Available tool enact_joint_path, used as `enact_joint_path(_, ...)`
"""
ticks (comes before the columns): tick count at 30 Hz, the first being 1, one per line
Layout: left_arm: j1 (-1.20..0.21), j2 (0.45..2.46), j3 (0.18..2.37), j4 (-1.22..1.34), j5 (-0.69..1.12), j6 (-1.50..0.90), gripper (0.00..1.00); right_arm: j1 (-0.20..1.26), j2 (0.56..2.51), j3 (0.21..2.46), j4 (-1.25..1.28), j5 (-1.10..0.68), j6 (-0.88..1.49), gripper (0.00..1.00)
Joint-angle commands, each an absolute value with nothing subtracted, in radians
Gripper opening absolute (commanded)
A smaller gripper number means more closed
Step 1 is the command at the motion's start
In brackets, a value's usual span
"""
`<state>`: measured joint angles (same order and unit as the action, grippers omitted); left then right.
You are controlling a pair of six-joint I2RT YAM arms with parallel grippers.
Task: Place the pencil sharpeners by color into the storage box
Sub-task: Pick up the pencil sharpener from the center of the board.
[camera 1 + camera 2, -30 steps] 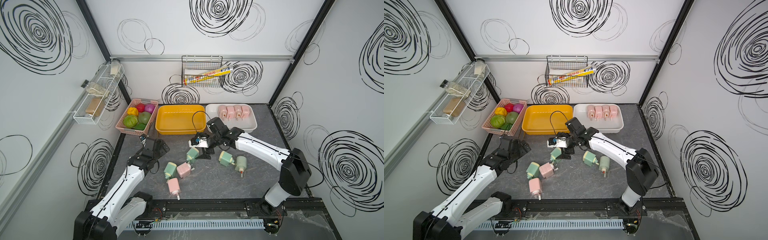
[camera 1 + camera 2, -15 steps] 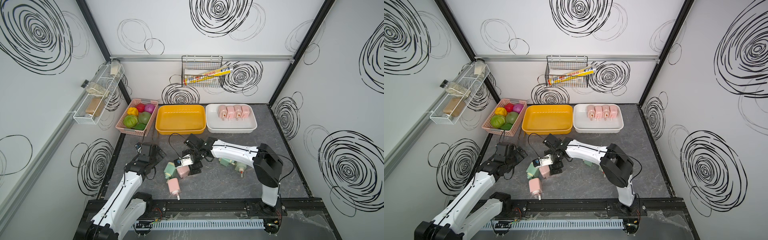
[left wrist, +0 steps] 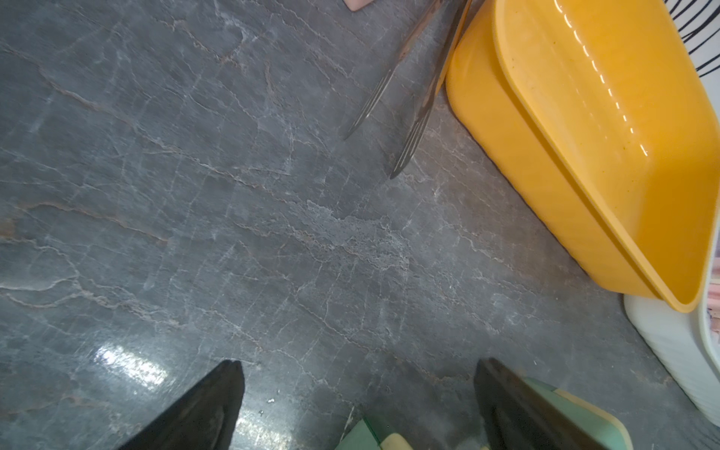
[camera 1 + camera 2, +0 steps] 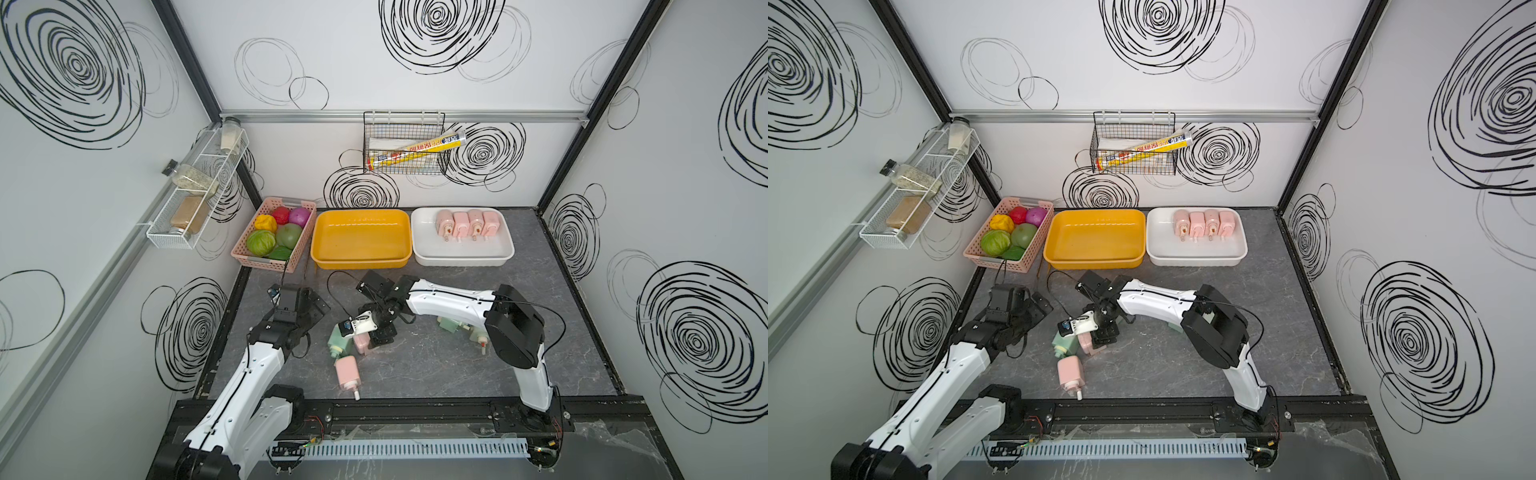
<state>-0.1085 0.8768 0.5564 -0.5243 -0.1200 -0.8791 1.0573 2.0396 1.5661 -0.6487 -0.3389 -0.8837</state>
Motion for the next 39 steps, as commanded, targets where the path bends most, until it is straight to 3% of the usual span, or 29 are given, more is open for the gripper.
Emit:
enact_joint_path(1, -0.1, 0.877, 0.548, -0.498, -0.121, -0.864, 0.99, 1.063, 2.053, 1.594, -0.695, -0.371, -0.884, 0.68)
enact_joint_path(10, -0.1, 0.876, 0.546, -0.495, -0.114, -0.861, 0.99, 1.059, 2.051, 1.611, -0.735, -0.394, -0.874, 0.47)
enact_joint_path(14, -0.1, 0.875, 0.546, -0.491, -0.106, -0.858, 0.99, 1.052, 2.046, 1.623, -0.749, -0.413, -0.862, 0.25)
enact_joint_path(17, -0.099, 0.878, 0.542, -0.483, -0.094, -0.849, 0.99, 1.049, 2.038, 1.628, -0.755, -0.418, -0.861, 0.01)
enact_joint_path(29, -0.123, 0.862, 0.552, -0.407, 0.0, -0.79, 0.99, 1.01, 1.927, 1.684, -0.837, -0.476, -0.789, 0.0)
enact_joint_path(39, -0.347, 0.859, 0.634, -0.317, -0.136, -0.798, 0.99, 0.89, 1.783, 1.69, -0.791, -0.537, -0.704, 0.0)
